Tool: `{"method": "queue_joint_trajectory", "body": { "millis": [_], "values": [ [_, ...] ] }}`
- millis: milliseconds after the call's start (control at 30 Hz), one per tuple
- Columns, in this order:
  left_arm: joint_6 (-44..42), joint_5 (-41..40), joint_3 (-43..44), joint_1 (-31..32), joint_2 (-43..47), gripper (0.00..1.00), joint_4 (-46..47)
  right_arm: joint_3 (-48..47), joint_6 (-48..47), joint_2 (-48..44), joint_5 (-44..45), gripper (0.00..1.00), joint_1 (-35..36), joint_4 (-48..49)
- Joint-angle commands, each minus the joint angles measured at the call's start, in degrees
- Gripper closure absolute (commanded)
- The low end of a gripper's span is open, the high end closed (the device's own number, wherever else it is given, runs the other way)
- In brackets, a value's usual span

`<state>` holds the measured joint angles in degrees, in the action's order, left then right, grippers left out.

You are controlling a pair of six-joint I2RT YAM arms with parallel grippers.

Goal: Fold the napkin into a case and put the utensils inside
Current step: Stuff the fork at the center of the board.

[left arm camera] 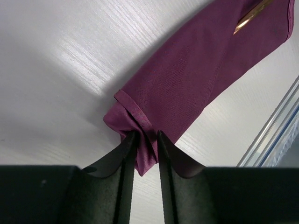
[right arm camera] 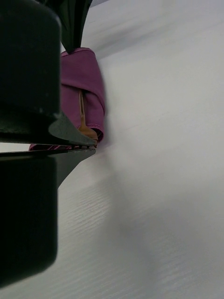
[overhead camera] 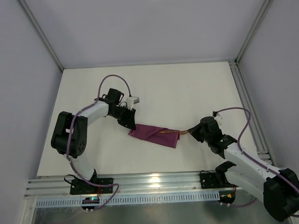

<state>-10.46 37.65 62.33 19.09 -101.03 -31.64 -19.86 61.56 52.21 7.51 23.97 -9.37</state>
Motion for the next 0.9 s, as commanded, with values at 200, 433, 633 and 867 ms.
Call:
{"method": "queue_joint_trajectory", "body": {
  "millis": [200, 433, 633, 867],
  "values": [
    [0.8, 5.1, -1.2, 0.0, -1.3, 0.85, 0.3, 6.8, 12.9, -9.0, 11.5, 0.96, 5.5, 2.7],
    [1.3, 5.3, -1.3, -0.1, -1.2, 0.87, 0.8, 7.6, 13.0, -7.0, 11.9, 0.96, 7.1, 8.5],
    [1.6, 5.3, -1.2, -0.1, -0.9, 0.88, 1.4, 3.7, 8.8, 1.0, 10.3, 0.96, 9.2, 14.0],
    [1.7, 5.9, -1.6, -0.1, -1.2, 0.88, 1.6, 2.9, 10.6, 2.7, 13.1, 0.96, 12.5, 15.6]
  ]
}}
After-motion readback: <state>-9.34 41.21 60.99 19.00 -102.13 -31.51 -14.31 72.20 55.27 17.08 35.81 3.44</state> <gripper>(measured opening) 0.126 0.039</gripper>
